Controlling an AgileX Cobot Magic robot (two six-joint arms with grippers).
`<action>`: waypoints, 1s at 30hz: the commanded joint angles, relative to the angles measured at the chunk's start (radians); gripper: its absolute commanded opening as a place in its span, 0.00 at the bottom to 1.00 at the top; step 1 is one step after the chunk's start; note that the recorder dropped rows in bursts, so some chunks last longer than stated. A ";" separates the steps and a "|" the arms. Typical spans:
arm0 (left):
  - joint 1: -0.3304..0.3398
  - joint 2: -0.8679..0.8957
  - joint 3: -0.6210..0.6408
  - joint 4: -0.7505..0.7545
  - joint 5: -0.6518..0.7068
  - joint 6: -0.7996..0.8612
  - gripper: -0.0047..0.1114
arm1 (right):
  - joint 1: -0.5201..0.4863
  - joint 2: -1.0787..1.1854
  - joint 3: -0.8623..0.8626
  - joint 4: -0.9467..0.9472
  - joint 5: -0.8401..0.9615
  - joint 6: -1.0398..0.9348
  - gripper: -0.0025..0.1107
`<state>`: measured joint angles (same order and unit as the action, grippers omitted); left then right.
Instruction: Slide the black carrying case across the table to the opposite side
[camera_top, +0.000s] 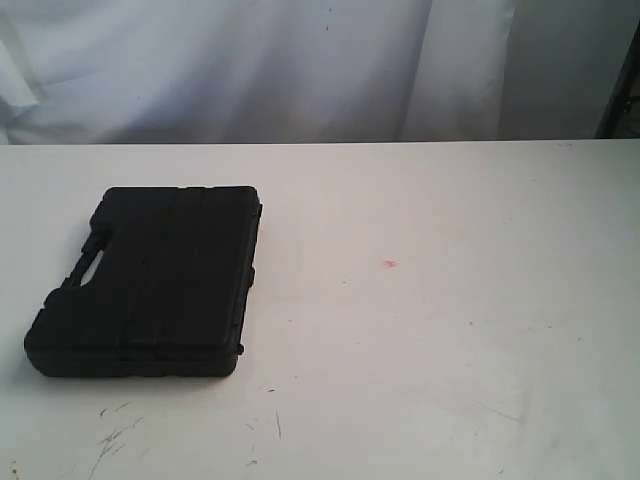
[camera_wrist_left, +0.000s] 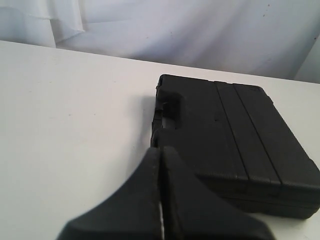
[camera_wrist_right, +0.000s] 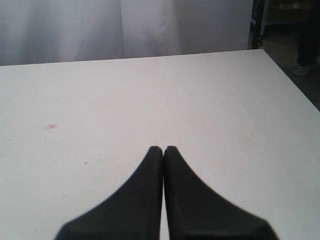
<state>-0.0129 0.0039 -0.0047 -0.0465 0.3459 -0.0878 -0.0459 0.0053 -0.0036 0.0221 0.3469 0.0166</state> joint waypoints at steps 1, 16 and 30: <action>0.002 -0.004 0.005 0.005 -0.006 0.010 0.04 | -0.006 -0.005 0.004 0.005 -0.001 -0.002 0.02; 0.002 -0.004 0.005 0.005 -0.006 0.013 0.04 | -0.006 -0.005 0.004 0.005 -0.001 -0.002 0.02; 0.002 -0.004 0.005 0.005 -0.006 0.015 0.04 | -0.006 -0.005 0.004 0.005 -0.001 -0.002 0.02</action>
